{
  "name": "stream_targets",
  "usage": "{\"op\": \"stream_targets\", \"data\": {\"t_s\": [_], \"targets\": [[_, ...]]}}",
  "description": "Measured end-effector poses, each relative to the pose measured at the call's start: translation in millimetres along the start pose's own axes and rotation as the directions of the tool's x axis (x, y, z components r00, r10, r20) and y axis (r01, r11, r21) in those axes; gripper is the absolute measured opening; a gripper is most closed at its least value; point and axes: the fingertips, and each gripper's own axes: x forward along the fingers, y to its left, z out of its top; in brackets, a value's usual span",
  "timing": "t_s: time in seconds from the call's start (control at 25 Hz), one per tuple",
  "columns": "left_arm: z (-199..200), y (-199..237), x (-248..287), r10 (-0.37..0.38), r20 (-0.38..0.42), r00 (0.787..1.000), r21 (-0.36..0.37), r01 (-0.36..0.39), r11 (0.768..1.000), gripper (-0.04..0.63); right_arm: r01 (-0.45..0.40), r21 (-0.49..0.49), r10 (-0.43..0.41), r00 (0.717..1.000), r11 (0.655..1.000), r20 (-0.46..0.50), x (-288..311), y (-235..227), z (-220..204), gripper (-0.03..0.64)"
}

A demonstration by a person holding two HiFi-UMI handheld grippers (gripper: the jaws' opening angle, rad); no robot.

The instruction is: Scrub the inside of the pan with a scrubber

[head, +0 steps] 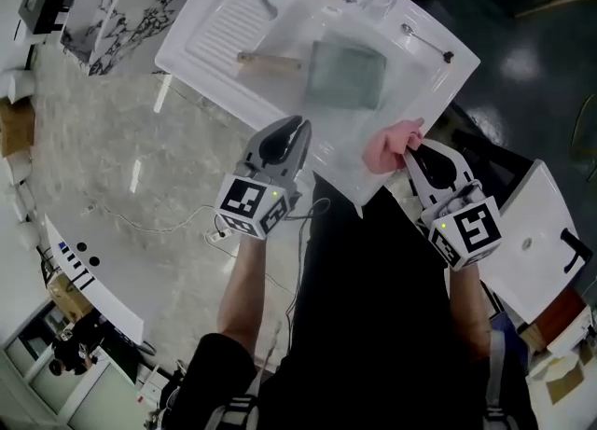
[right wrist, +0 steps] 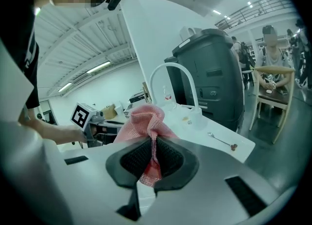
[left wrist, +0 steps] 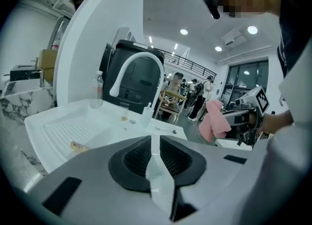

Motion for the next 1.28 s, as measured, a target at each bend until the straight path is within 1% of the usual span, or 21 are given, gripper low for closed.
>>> {"op": "stream_targets", "data": {"t_s": [0.04,0.12,0.24,0.36,0.44,0.52,0.56,0.64,0.72,0.88,0.92,1.0,1.08,1.2,1.28], "targets": [[-1,7,6,-0.014,-0.014,1.0,0.012,0.014,1.0,0.048,0.01,0.004,-0.009,1.0,1.0,-0.009,5,-1,-2,0.038],[-2,22,19,-0.044,-0.043,0.998,0.037,0.046,0.998,0.097,0.034,0.01,-0.034,0.999,0.999,-0.023,15,-5,-5,0.038],[-6,44,36,-0.087,-0.105,0.991,0.105,0.098,0.99,0.121,0.081,0.029,-0.08,0.996,0.996,-0.042,34,-12,-10,0.038],[-12,65,53,-0.136,-0.17,0.976,0.196,0.168,0.966,0.152,0.122,0.051,-0.12,0.991,0.991,-0.054,56,-17,-18,0.038],[-17,79,63,-0.168,-0.209,0.963,0.258,0.22,0.941,0.175,0.149,0.066,-0.145,0.987,0.987,-0.067,72,-20,-24,0.038],[-24,97,72,-0.187,-0.253,0.949,0.337,0.267,0.903,0.196,0.174,0.078,-0.168,0.983,0.982,-0.08,88,-22,-31,0.038],[-28,106,76,-0.19,-0.279,0.941,0.38,0.29,0.878,0.204,0.185,0.084,-0.178,0.981,0.979,-0.084,96,-23,-34,0.038],[-38,124,83,-0.186,-0.334,0.924,0.464,0.332,0.821,0.221,0.203,0.096,-0.195,0.977,0.974,-0.092,110,-26,-41,0.038],[-46,140,88,-0.177,-0.383,0.907,0.518,0.37,0.772,0.236,0.217,0.106,-0.207,0.973,0.97,-0.104,123,-29,-47,0.04],[-56,165,98,-0.185,-0.462,0.867,0.569,0.45,0.688,0.241,0.244,0.121,-0.226,0.963,0.962,-0.144,149,-33,-63,0.04],[-60,171,102,-0.178,-0.488,0.855,0.581,0.47,0.664,0.242,0.251,0.12,-0.232,0.96,0.96,-0.157,155,-35,-67,0.04],[-71,182,107,-0.155,-0.548,0.822,0.591,0.512,0.623,0.242,0.264,0.119,-0.241,0.954,0.957,-0.177,166,-40,-74,0.041],[-82,191,112,-0.129,-0.602,0.788,0.592,0.548,0.591,0.239,0.27,0.124,-0.245,0.951,0.955,-0.187,176,-45,-79,0.041],[-96,198,118,-0.105,-0.661,0.743,0.59,0.602,0.538,0.241,0.272,0.126,-0.244,0.949,0.954,-0.198,189,-49,-87,0.041],[-105,201,122,-0.094,-0.693,0.714,0.581,0.632,0.512,0.241,0.273,0.117,-0.245,0.946,0.955,-0.212,198,-53,-94,0.041]]}}
